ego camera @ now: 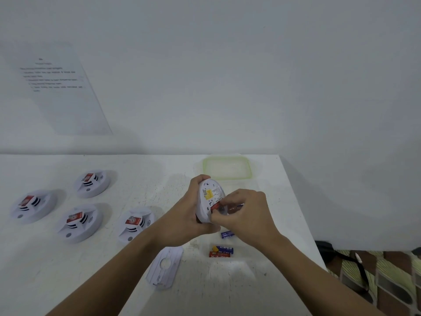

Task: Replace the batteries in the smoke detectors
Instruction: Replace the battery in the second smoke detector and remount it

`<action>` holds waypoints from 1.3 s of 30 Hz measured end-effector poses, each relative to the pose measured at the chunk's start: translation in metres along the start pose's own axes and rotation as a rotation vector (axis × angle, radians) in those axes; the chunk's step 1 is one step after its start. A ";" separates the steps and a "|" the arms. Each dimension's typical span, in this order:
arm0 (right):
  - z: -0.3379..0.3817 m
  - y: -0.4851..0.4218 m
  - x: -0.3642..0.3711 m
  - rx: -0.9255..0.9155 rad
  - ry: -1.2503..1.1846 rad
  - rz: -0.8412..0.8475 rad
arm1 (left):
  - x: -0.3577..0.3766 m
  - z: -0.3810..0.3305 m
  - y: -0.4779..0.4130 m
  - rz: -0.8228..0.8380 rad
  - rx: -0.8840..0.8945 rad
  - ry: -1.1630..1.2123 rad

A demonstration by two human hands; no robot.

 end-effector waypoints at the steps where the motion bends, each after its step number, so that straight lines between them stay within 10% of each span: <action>1: -0.001 0.000 0.000 -0.002 0.001 0.004 | 0.000 0.000 0.000 0.000 0.000 -0.003; 24: 0.009 -0.001 0.016 -0.375 0.253 0.415 | -0.018 0.013 0.002 -0.023 -0.051 0.039; 32: -0.014 -0.012 -0.013 0.042 -0.438 0.090 | -0.018 0.023 0.019 -0.077 -0.054 0.070; 39: -0.047 -0.004 -0.011 0.082 -0.210 0.070 | -0.028 0.044 0.034 -0.192 -0.120 0.116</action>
Point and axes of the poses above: each hand's wrist, its own y-axis away from the middle knuckle, its own x-axis out of the palm, z = x × y, the point moved 8 cm from there along -y, towards the middle knuckle, and after that the axes turned 9 degrees about -y, right-handed, at the moved point
